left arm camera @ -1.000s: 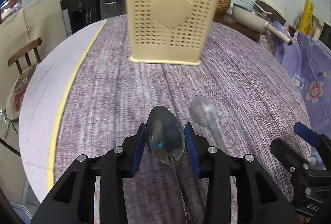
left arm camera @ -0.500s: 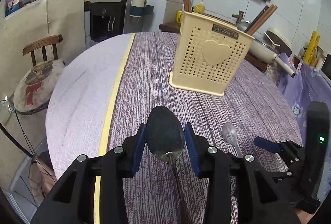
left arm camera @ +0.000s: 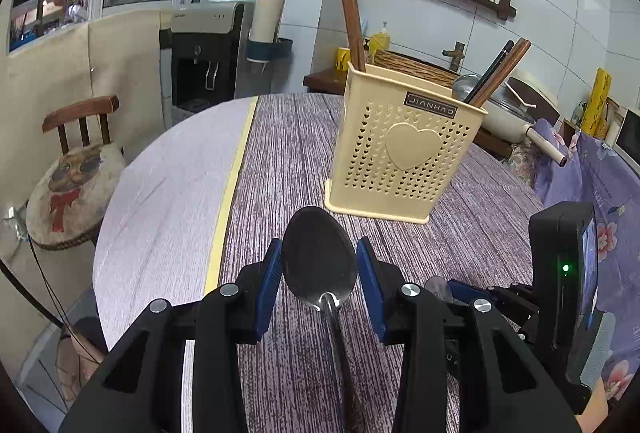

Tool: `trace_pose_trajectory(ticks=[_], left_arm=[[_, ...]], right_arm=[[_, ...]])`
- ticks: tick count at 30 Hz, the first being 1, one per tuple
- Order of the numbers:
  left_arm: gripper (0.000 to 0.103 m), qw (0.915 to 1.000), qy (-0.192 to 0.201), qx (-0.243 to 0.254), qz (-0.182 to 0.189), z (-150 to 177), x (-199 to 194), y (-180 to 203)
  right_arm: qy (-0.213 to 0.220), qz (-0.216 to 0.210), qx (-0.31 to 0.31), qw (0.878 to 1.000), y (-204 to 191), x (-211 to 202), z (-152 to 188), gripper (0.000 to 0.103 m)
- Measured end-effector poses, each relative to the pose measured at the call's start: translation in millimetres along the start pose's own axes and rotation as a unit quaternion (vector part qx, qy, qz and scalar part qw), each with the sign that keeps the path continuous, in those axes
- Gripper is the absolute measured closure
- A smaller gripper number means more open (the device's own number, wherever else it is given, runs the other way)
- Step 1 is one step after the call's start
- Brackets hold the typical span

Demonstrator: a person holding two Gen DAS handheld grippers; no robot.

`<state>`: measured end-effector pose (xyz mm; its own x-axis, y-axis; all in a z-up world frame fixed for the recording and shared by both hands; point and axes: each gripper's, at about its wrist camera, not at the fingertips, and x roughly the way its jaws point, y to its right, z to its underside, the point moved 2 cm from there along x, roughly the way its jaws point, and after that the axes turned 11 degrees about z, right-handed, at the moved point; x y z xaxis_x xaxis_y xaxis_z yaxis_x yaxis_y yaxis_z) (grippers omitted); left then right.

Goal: Organize utensils
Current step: 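Grasp the larger metal spoon with the left tool while the right tool grasps the smaller spoon, then lift both spoons and carry them above the beige holder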

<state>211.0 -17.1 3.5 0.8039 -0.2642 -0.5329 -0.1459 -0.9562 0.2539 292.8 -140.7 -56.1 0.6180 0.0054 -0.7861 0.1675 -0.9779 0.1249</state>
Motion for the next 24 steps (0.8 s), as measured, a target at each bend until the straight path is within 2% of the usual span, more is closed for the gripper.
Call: trace_pose_trajectory(ticks=[7,17,24], left_arm=[[0.065,1.0,0.008,0.003,0.004,-1.6,0.9,0.3],[0.065,0.9992,0.034,0.014,0.014,-15.7,-11.6,9.5],[0.065,0.999,0.04,0.015,0.013,-19.8,-14.6,10.4]], right_arm=[[0.029,-0.015,0.027,0.999,12.2,-21.1,-4.7,0.066],[0.112,-0.036,0.07,0.991,44.6,-89.6,-18.3,0.066],[0.137,-0.04,0.074,0.987,55.6,-116.9,-19.0,0.066]])
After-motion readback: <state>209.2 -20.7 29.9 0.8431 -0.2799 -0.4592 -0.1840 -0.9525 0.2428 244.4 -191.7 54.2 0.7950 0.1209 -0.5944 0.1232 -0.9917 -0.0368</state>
